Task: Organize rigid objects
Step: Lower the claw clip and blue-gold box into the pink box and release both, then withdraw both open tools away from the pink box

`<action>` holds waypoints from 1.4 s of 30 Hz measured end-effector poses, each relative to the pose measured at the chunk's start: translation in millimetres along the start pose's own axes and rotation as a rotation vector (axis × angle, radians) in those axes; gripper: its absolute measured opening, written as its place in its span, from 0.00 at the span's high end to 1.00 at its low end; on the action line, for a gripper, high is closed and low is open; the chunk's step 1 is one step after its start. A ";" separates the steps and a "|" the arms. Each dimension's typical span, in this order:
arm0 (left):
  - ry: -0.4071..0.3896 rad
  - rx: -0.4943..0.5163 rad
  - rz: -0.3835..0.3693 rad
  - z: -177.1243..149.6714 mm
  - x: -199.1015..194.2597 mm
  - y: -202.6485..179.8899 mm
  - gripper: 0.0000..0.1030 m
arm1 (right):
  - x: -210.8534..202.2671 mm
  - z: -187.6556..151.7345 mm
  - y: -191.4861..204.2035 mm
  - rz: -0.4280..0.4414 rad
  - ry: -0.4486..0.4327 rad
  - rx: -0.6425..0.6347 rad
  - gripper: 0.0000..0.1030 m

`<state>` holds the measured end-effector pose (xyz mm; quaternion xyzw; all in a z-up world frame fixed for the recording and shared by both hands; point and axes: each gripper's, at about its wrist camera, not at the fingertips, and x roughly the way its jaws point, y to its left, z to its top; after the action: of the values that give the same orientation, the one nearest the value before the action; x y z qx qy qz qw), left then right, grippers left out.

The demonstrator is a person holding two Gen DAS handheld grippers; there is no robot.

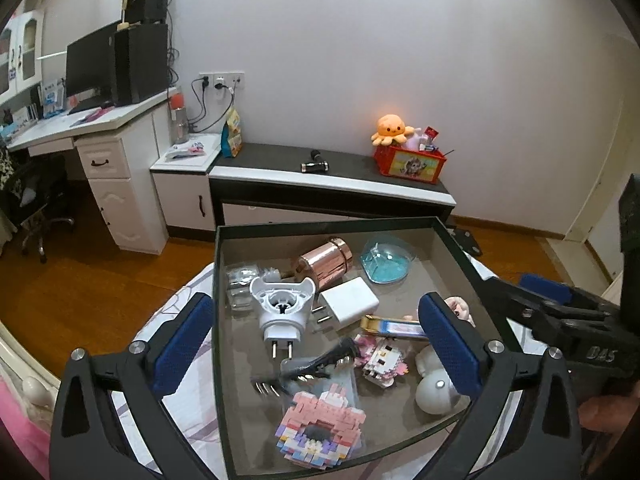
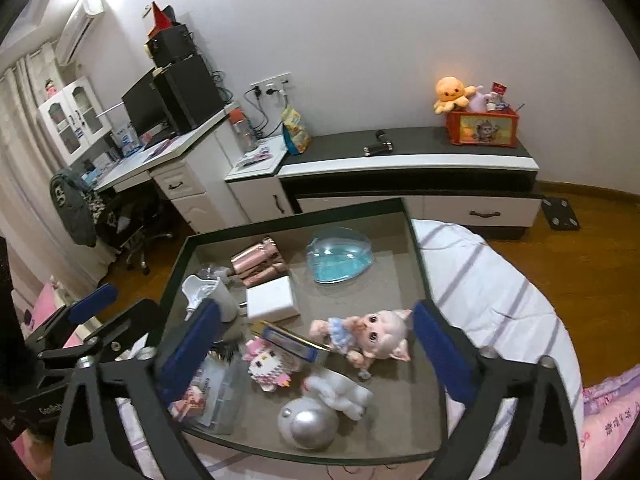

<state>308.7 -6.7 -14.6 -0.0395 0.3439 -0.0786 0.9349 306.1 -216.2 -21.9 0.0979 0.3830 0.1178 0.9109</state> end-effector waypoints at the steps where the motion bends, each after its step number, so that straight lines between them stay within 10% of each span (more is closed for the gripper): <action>1: -0.005 0.001 0.005 -1.5 -2.1 1.0 0.00 | -3.8 -1.0 -1.5 -0.003 -0.007 0.002 0.00; 42: -0.231 0.042 0.006 -110.3 -203.0 -33.7 0.00 | -190.4 -131.1 38.2 -0.092 -0.259 -0.086 0.00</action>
<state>80.6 -6.7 35.1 -0.0277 0.2320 -0.0777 0.9692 77.0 -223.4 26.8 0.0554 0.2611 0.0787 0.9605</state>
